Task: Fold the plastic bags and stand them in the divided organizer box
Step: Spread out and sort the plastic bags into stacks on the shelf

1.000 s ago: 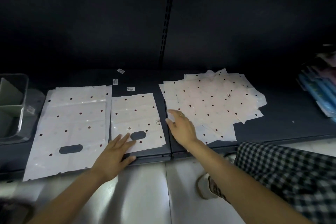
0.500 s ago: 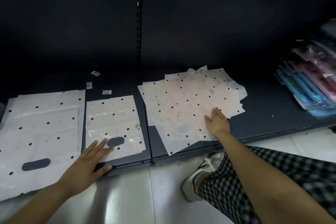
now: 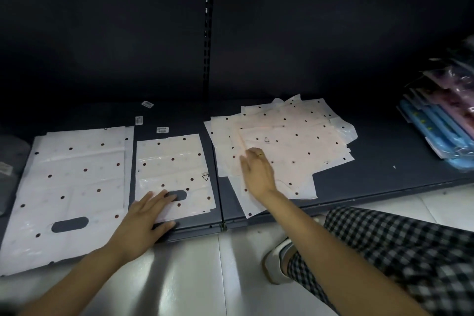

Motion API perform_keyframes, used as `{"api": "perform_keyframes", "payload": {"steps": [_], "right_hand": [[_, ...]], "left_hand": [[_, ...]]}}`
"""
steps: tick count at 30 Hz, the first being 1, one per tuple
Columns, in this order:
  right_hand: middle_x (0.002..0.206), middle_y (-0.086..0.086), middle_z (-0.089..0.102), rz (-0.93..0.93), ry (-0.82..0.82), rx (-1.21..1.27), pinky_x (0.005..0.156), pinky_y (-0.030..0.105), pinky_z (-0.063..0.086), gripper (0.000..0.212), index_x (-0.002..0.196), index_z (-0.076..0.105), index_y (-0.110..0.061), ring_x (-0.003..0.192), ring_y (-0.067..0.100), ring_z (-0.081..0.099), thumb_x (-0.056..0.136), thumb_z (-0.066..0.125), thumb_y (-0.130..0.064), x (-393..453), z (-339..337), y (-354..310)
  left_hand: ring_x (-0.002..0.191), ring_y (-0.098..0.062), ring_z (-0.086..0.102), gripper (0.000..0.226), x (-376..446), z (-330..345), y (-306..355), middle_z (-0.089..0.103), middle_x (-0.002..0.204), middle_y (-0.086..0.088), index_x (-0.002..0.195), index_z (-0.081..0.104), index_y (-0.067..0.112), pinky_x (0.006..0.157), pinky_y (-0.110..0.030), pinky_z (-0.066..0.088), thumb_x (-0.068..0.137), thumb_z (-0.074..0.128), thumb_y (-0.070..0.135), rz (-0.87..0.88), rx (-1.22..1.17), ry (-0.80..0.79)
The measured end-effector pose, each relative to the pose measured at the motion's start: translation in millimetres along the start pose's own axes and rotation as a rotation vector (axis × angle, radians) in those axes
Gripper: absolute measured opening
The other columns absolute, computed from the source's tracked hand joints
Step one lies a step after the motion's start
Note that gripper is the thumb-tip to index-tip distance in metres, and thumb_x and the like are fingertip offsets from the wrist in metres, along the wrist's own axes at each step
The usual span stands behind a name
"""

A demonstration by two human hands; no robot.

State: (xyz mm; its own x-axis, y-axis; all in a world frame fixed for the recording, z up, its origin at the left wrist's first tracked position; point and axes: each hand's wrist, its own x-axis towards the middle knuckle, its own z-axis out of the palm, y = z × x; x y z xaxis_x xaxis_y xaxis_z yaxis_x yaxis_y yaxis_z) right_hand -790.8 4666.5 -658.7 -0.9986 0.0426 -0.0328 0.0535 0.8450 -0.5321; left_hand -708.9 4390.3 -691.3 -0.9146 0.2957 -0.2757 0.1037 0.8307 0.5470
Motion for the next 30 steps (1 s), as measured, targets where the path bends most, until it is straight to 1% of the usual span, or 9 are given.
{"api": "perform_keyframes", "payload": {"steps": [5,8,14,16,18,21,24,27,30], "right_hand": [[0.136,0.006,0.042,-0.103,-0.158,0.221,0.095,0.014,0.029,0.042,0.129,0.050,-0.001,0.117,0.017,0.047,0.101,0.037,-0.029,-27,20,-74],[0.134,-0.001,0.043,-0.029,-0.257,0.481,0.096,0.015,0.031,0.042,0.127,0.054,-0.005,0.116,0.008,0.046,0.100,0.038,-0.033,-40,23,-111],[0.133,0.003,0.050,-0.033,-0.363,0.687,0.107,0.028,0.035,0.032,0.116,0.062,-0.013,0.119,0.010,0.048,0.097,0.046,-0.033,-32,2,-135],[0.143,-0.006,0.036,-0.168,-0.343,0.540,0.105,0.019,0.028,0.047,0.137,0.045,-0.025,0.126,0.005,0.034,0.093,0.053,-0.040,-22,-13,-128],[0.143,-0.017,0.035,-0.276,-0.456,0.423,0.101,0.012,0.021,0.062,0.141,0.034,-0.039,0.130,0.000,0.024,0.085,0.061,-0.045,-10,-27,-117],[0.112,-0.011,0.064,-0.270,-0.741,0.407,0.098,0.022,0.036,0.035,0.116,0.061,-0.030,0.110,0.003,0.054,0.083,0.070,-0.032,1,-34,-102],[0.084,0.005,0.063,-0.107,-0.809,0.608,0.079,0.029,0.045,0.012,0.085,0.064,-0.009,0.080,0.018,0.058,0.089,0.063,-0.021,0,-16,-91],[0.077,0.001,0.058,0.098,-0.561,0.730,0.071,0.027,0.041,0.022,0.073,0.056,-0.015,0.074,0.016,0.053,0.093,0.058,-0.022,1,17,-84],[0.075,0.004,0.049,0.265,-0.400,0.692,0.065,0.021,0.039,0.024,0.081,0.053,-0.001,0.069,0.016,0.047,0.094,0.056,-0.021,16,45,-77]], "left_hand": [[0.126,-0.001,0.040,0.079,7,-7,42,0.038,0.134,0.021,0.145,0.022,0.034,0.094,-0.001,0.025,0.082,0.070,0.028,-0.042,-0.532,0.092],[0.114,-0.002,0.051,0.095,10,-13,57,0.039,0.137,0.018,0.149,0.014,0.030,0.097,-0.017,0.037,0.078,0.075,0.013,-0.033,-0.730,0.095],[0.087,-0.014,0.061,0.051,12,-40,63,0.062,0.111,0.007,0.126,0.050,0.027,0.080,-0.026,0.051,0.086,0.058,-0.004,-0.112,-0.733,0.425],[0.085,-0.012,0.060,0.044,12,-59,62,0.063,0.105,0.008,0.115,0.056,0.030,0.080,-0.027,0.049,0.087,0.057,-0.004,-0.054,-0.736,0.328],[0.083,-0.006,0.060,0.037,10,-83,60,0.064,0.107,0.007,0.111,0.061,0.028,0.083,-0.023,0.046,0.088,0.058,-0.001,0.029,-0.701,0.050],[0.070,-0.006,0.060,0.018,7,-113,54,0.067,0.081,0.007,0.102,0.063,0.013,0.065,-0.017,0.045,0.089,0.060,0.002,0.057,-0.683,-0.266],[0.067,-0.004,0.059,0.018,10,-125,50,0.067,0.074,0.010,0.094,0.060,0.023,0.060,-0.015,0.043,0.088,0.064,0.007,-0.030,-0.562,0.039],[0.111,-0.019,0.051,0.038,17,-116,43,0.061,0.119,0.001,0.124,0.053,0.021,0.089,-0.027,0.040,0.089,0.062,0.011,-0.077,-0.197,0.498],[0.128,-0.022,0.038,0.042,20,-96,33,0.051,0.137,-0.001,0.131,0.051,0.019,0.103,-0.030,0.030,0.091,0.060,0.015,-0.008,-0.067,0.534]]}}
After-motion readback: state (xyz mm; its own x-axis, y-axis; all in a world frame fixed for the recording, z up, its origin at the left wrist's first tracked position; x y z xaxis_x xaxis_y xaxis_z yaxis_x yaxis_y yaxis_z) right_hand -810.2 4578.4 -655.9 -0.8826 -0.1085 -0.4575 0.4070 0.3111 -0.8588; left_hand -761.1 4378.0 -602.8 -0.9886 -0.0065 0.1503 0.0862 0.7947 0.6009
